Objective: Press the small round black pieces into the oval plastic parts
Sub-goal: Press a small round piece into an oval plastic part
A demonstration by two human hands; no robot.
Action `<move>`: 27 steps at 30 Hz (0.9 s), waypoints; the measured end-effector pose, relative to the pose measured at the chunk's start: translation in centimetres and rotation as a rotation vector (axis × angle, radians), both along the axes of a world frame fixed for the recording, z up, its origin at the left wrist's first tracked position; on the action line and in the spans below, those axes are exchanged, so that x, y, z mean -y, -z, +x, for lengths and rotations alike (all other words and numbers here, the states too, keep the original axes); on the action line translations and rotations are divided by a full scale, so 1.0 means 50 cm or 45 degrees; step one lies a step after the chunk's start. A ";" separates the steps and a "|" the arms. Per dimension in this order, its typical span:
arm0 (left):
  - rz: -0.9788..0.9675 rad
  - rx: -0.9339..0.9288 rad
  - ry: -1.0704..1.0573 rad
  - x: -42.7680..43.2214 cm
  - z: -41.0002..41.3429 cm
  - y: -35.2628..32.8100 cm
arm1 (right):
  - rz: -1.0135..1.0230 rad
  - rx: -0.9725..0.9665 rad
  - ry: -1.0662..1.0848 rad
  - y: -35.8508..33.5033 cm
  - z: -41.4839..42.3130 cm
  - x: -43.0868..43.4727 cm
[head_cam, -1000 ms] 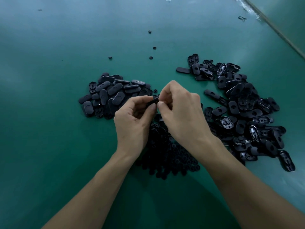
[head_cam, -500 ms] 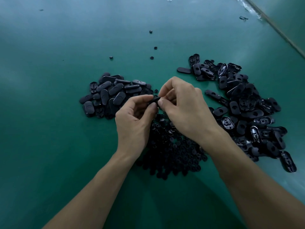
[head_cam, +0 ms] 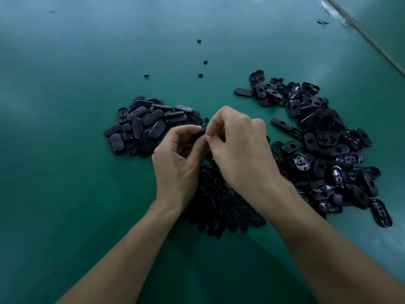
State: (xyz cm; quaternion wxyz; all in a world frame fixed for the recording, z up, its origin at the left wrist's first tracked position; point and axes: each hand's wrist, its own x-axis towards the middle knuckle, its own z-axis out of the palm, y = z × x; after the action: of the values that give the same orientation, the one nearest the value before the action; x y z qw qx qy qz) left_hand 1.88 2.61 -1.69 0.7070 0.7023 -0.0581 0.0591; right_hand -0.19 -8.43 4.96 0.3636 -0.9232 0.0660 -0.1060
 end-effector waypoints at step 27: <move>-0.263 -0.072 -0.055 0.001 0.006 0.002 | 1.033 -0.121 -0.077 0.022 0.014 0.056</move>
State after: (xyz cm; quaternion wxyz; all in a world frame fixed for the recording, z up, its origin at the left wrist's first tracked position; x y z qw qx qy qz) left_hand 2.17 2.57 -1.80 0.7755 0.6282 -0.0164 0.0601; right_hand 0.49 -11.25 3.85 0.6977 -0.7102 0.0919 -0.0179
